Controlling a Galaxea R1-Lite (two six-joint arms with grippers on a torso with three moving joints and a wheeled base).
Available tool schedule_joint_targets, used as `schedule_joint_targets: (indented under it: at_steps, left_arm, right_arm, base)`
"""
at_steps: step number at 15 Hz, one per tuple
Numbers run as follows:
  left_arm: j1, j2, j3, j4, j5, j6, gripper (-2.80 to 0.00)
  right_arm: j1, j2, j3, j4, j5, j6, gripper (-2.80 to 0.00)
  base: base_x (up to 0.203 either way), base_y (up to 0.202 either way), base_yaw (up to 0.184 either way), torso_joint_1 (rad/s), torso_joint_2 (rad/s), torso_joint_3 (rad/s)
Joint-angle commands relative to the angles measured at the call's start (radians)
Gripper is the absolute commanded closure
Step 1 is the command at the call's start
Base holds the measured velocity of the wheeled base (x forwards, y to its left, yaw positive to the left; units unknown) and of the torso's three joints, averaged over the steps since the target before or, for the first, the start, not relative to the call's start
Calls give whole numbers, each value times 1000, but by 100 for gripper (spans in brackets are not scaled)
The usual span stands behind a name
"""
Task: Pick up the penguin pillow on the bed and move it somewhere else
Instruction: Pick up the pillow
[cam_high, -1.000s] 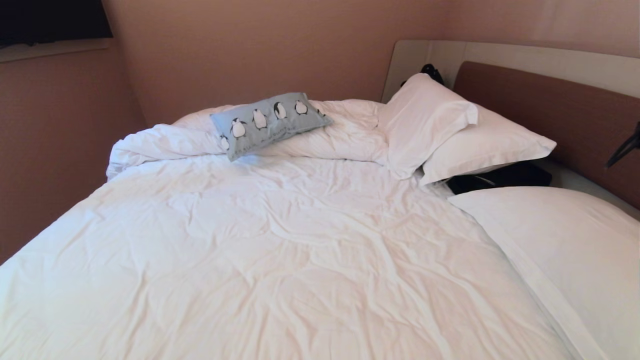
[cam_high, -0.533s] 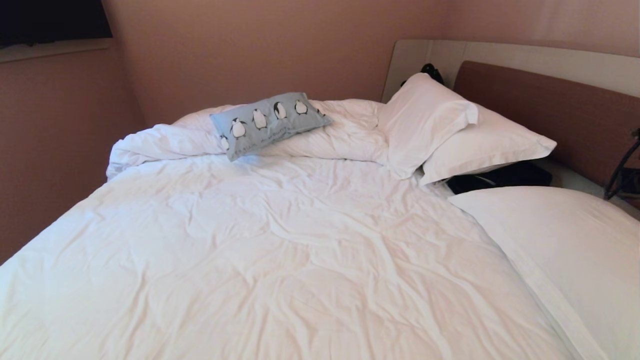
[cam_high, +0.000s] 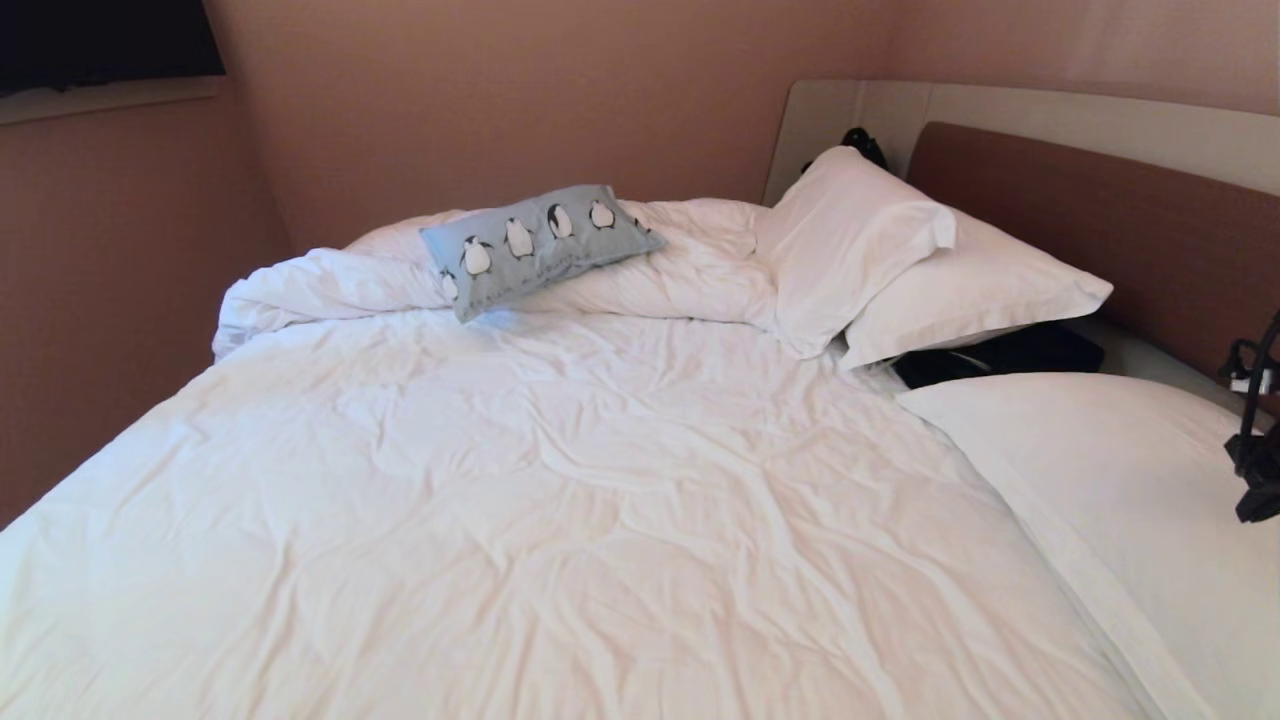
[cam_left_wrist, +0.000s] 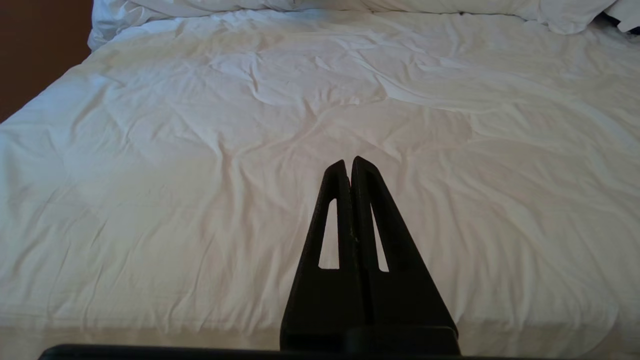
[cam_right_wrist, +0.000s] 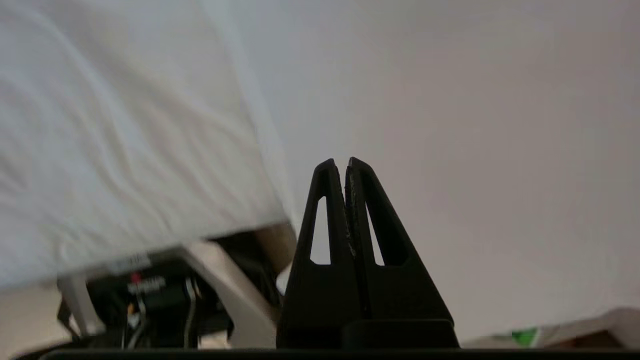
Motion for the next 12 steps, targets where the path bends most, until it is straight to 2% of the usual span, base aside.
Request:
schedule_joint_targets:
  at_steps: [1,6,10,12]
  left_arm:
    - [0,0,0,0,1,0,0]
    - [0,0,1,0,1,-1,0]
    - [0,0,0,0,1,0,0]
    - [0,0,1,0,1,0,0]
  right_arm:
    - [15,-18,19,131,-14,-30,0]
    - [57,0,22,120,-20,-22,0]
    - [58,22,29,4,-22,30,0]
    - [30,34,23,-32,-22,38,0]
  base:
    - [0,0,0,0,0,0]
    - [0,0,0,0,0,0]
    - [0,0,0,0,0,0]
    - [0,0,0,0,0,0]
